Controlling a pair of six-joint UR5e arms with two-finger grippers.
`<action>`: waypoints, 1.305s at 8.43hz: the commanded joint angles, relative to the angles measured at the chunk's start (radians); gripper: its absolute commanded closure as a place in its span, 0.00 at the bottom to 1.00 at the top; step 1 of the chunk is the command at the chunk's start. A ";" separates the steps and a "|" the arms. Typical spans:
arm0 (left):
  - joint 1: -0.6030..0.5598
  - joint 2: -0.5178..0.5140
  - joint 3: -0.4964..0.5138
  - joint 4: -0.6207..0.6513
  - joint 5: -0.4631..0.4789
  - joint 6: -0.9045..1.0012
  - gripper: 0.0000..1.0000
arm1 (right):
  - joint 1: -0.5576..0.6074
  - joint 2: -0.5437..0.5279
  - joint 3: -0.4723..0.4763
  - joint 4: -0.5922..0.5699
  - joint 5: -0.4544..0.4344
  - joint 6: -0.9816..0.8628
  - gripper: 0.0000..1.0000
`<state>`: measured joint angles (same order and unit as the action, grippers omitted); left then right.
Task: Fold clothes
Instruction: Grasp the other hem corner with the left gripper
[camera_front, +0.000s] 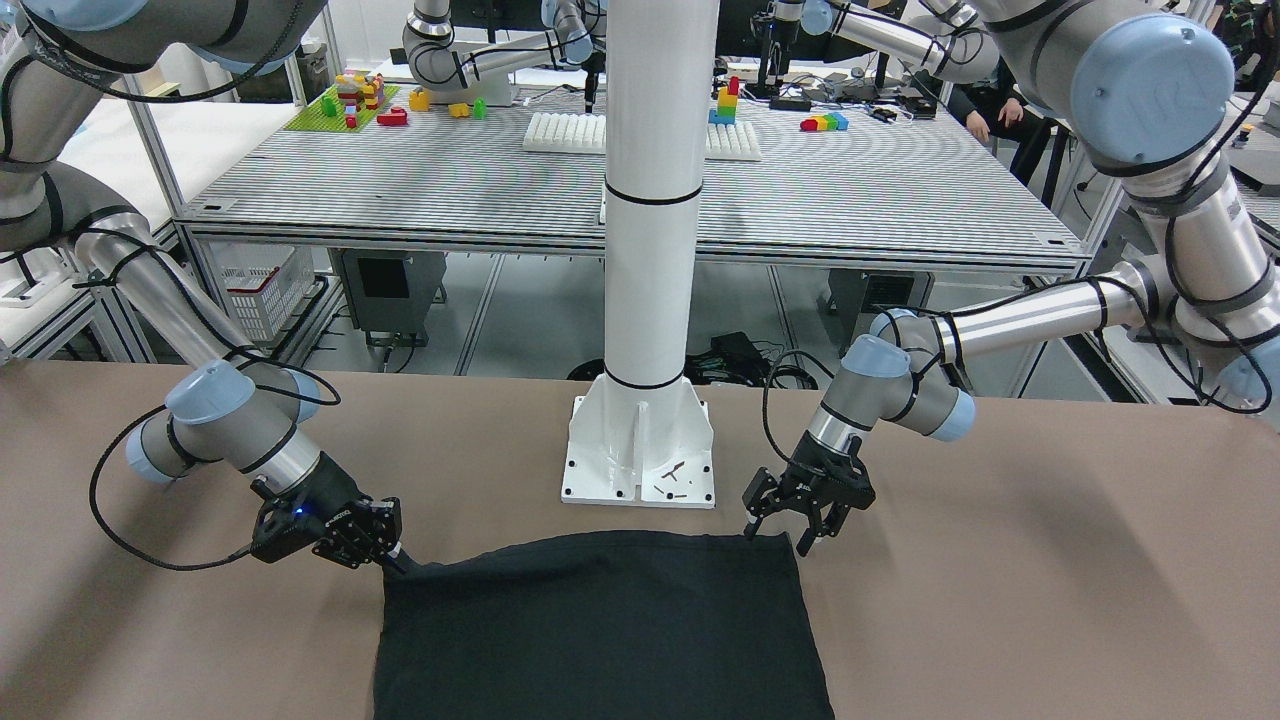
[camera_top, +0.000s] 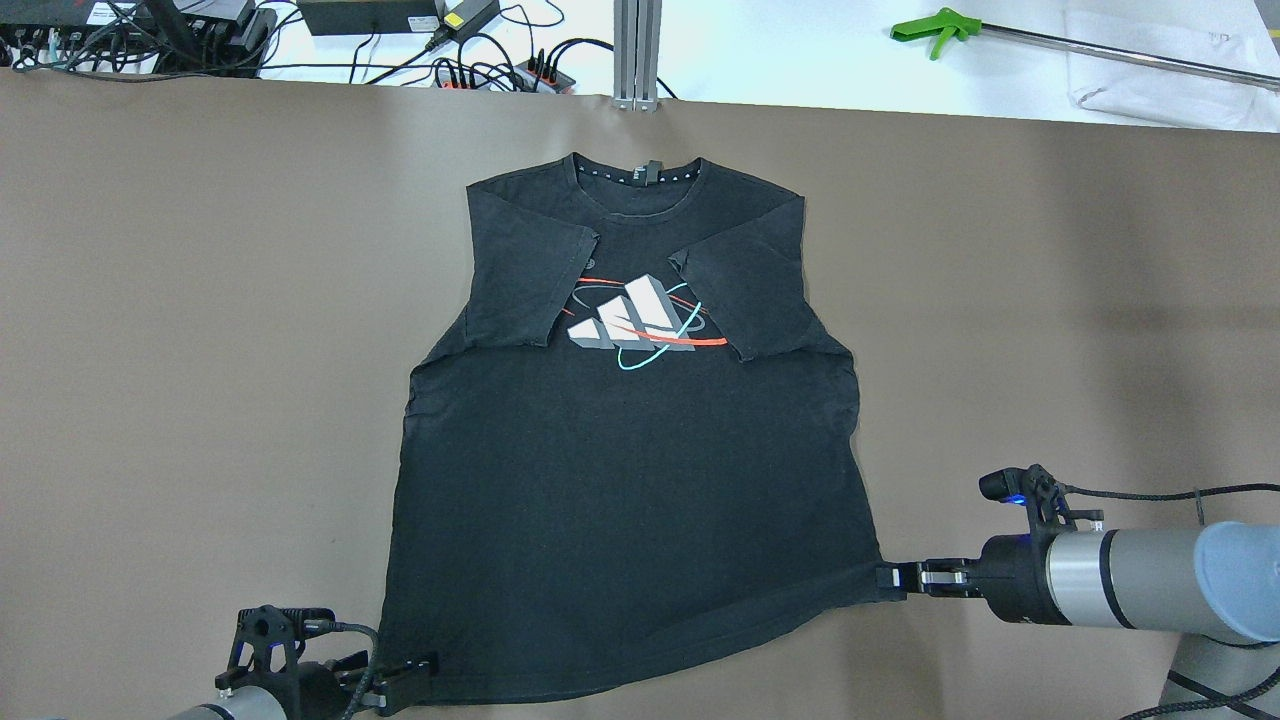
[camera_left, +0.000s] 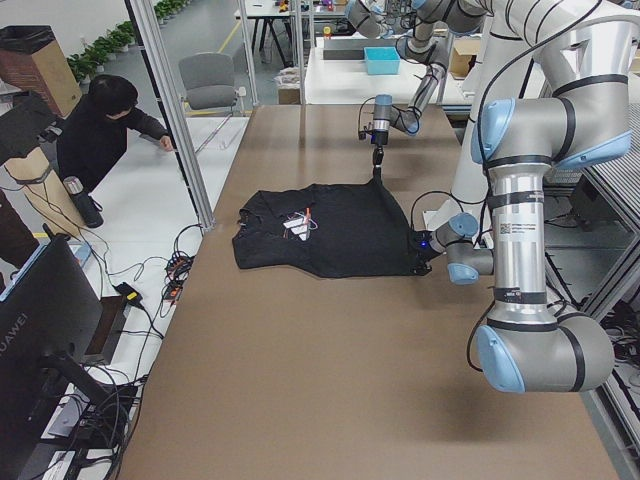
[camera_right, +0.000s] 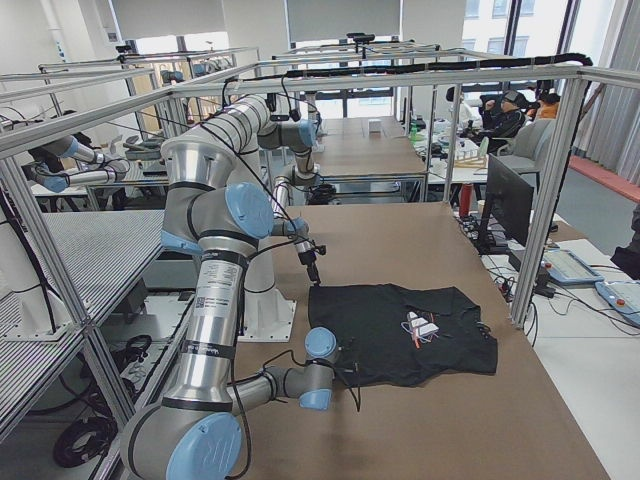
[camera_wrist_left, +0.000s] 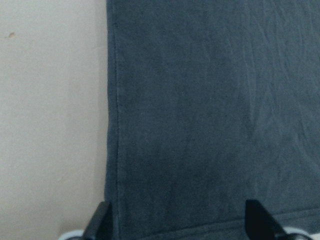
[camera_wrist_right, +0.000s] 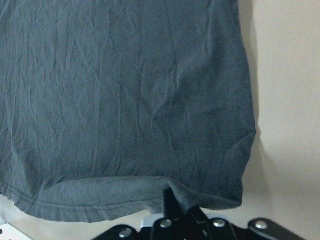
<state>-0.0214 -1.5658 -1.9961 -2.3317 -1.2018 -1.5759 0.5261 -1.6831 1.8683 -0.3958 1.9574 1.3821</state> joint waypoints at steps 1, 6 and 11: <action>0.008 -0.002 0.022 -0.001 0.018 -0.001 0.06 | 0.000 0.002 -0.001 0.000 0.000 0.000 1.00; 0.044 -0.008 0.031 0.000 0.042 0.001 0.08 | 0.002 0.000 -0.001 -0.002 0.000 0.000 1.00; 0.044 -0.025 0.043 -0.001 0.059 -0.001 0.74 | 0.002 0.002 -0.004 -0.002 0.000 0.000 1.00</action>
<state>0.0236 -1.5898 -1.9513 -2.3323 -1.1450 -1.5768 0.5273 -1.6813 1.8667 -0.3968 1.9574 1.3826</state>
